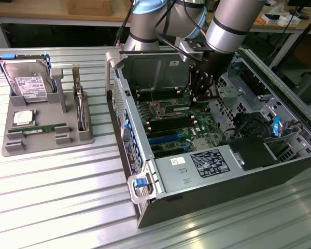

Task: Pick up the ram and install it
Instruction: 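Insert the ram into the slot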

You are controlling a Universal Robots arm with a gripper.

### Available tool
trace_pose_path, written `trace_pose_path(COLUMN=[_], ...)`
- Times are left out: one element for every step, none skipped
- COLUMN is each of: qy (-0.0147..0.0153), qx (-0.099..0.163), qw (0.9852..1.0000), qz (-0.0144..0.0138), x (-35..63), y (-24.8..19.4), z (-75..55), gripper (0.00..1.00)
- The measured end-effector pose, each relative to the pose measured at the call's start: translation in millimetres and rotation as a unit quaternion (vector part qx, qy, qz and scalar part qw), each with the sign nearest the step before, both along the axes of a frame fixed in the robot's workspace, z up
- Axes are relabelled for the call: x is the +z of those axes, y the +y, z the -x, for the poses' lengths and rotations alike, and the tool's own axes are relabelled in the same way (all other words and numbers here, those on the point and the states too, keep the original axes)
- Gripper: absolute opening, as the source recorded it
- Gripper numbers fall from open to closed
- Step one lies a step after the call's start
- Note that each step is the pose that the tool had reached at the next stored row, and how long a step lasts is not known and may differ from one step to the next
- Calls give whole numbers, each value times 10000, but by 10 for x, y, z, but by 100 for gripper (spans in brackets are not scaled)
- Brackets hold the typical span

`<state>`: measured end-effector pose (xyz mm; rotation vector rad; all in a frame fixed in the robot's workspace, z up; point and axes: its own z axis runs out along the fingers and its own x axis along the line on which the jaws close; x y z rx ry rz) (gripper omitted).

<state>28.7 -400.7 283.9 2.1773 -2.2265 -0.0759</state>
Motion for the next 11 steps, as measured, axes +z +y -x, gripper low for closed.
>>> trace_pose_path(qy=[1,0,0,0,0,0,1,0,0,0,0], qx=[0,0,0,0,0,0,0,0,1,1,0], qw=[10000,10000,10000,10000,10000,10000,10000,10000,10000,10000,10000], qz=[0,-1,0,0,0,0,0,0,0,0,-1], x=[-3,-18,-28,-41,-57,-66,-76,-87,-101,-124,-156], y=[-38,-48,-50,-52,-54,-54,-55,-56,-56,-56,-57], z=[22,82,122,153,175,186,194,201,205,207,211], gripper=[12,12,12,12,12,12,12,12,12,12,12])
